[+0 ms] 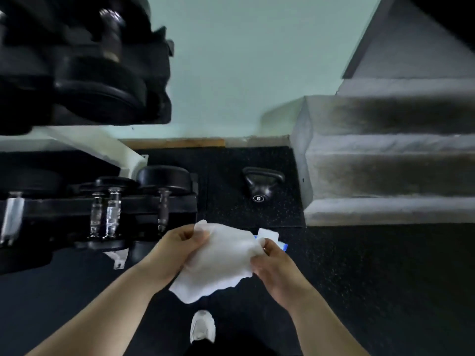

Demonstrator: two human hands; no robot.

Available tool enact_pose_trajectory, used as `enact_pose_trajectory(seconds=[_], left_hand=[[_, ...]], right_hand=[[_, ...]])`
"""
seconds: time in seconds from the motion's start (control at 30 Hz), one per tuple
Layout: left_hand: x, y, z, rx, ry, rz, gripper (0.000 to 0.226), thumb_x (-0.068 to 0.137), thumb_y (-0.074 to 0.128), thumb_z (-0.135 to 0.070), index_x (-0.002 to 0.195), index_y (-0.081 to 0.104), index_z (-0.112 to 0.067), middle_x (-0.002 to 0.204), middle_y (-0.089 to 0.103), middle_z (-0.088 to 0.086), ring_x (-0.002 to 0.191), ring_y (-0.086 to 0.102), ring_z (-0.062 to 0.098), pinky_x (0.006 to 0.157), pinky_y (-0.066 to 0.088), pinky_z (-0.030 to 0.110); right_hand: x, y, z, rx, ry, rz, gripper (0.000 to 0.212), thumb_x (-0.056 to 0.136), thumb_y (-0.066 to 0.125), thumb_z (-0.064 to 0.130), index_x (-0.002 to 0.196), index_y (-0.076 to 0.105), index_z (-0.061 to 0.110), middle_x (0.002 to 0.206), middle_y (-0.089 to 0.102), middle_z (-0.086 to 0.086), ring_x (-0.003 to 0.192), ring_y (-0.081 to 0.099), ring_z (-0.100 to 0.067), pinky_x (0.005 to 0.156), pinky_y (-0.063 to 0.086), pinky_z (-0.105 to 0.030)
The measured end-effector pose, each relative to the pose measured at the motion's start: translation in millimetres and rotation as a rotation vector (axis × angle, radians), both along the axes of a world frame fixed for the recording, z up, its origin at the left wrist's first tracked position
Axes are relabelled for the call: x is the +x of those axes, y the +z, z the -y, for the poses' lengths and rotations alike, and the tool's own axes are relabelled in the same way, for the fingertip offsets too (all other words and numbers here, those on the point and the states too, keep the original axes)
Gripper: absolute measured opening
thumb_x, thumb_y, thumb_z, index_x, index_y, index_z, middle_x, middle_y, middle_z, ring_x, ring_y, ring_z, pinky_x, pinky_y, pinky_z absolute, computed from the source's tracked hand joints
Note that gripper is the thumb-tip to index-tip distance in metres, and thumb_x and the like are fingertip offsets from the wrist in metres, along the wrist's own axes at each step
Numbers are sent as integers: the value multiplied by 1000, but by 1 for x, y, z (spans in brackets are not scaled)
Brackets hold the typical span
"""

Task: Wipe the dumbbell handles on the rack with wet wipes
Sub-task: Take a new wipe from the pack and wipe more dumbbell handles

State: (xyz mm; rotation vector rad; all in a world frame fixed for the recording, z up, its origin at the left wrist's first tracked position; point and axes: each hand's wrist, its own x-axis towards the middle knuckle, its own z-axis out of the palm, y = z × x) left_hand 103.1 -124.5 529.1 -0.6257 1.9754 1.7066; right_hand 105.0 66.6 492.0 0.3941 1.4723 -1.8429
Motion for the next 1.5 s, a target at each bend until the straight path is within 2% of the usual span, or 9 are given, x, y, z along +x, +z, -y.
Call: enact_pose_trajectory(seconds=[0.2, 0.27, 0.4, 0.53, 0.7, 0.9, 1.1, 1.33, 1.5], left_hand=[[43, 117, 8, 63, 152, -167, 24, 91, 54, -7, 75, 70, -16, 66, 65, 7, 59, 58, 20, 56, 44, 29], [61, 159, 24, 255, 153, -329, 8, 74, 71, -7, 71, 73, -13, 68, 67, 8, 59, 61, 22, 51, 49, 29], [107, 183, 50, 298, 25, -366, 42, 35, 91, -30, 67, 76, -7, 74, 72, 10, 65, 67, 20, 56, 54, 27], [147, 164, 69, 90, 99, -190, 30, 41, 69, -28, 66, 76, -13, 79, 73, 4, 74, 69, 13, 61, 51, 14], [169, 146, 120, -107, 375, -235, 19, 81, 65, -25, 67, 70, -13, 75, 65, 6, 70, 58, 18, 69, 43, 25], [184, 132, 234, -377, 545, -262, 27, 82, 61, -3, 86, 52, -28, 84, 54, -8, 81, 52, 13, 63, 42, 22], [216, 121, 368, -454, 637, -188, 30, 80, 64, -5, 99, 51, -25, 81, 53, -10, 72, 49, 1, 58, 38, 16], [201, 97, 466, -471, 613, -133, 23, 79, 65, -5, 70, 53, -23, 69, 57, -8, 65, 51, 1, 51, 35, 12], [172, 80, 543, -471, 607, -85, 26, 80, 65, -5, 66, 55, -24, 63, 56, -5, 62, 51, 8, 53, 36, 12]], right_hand=[[-4, 120, 22, -62, 31, -152, 40, 83, 37, -16, 64, 56, 14, 52, 49, 2, 46, 44, -9, 46, 32, -20], [-7, 163, 26, -245, 14, -240, 46, 83, 39, -16, 61, 66, 13, 50, 59, 3, 45, 54, -9, 43, 39, -17], [15, 190, 43, -258, 154, -230, 41, 76, 44, -20, 57, 66, 8, 67, 67, -5, 63, 62, -20, 52, 51, -20], [43, 176, 70, -21, 256, -223, 39, 84, 40, -15, 64, 63, 10, 78, 63, -3, 66, 57, -16, 56, 49, -22], [57, 169, 140, -137, 240, -136, 12, 93, 46, 7, 95, 56, 13, 93, 62, -4, 81, 61, -16, 70, 51, -24], [76, 149, 283, 198, 793, -245, 35, 87, 59, 13, 121, 49, 10, 99, 60, 1, 81, 60, -10, 72, 51, -21], [108, 133, 424, 327, 909, -331, 27, 87, 59, 23, 112, 58, 14, 107, 56, 2, 107, 49, -13, 90, 36, -25], [101, 110, 543, 248, 904, -405, 3, 87, 60, 20, 84, 60, 20, 75, 56, 7, 72, 54, -6, 67, 43, -17], [72, 86, 607, 309, 872, -337, 18, 88, 57, 20, 71, 61, 19, 61, 49, 7, 56, 44, -7, 52, 35, -17]])
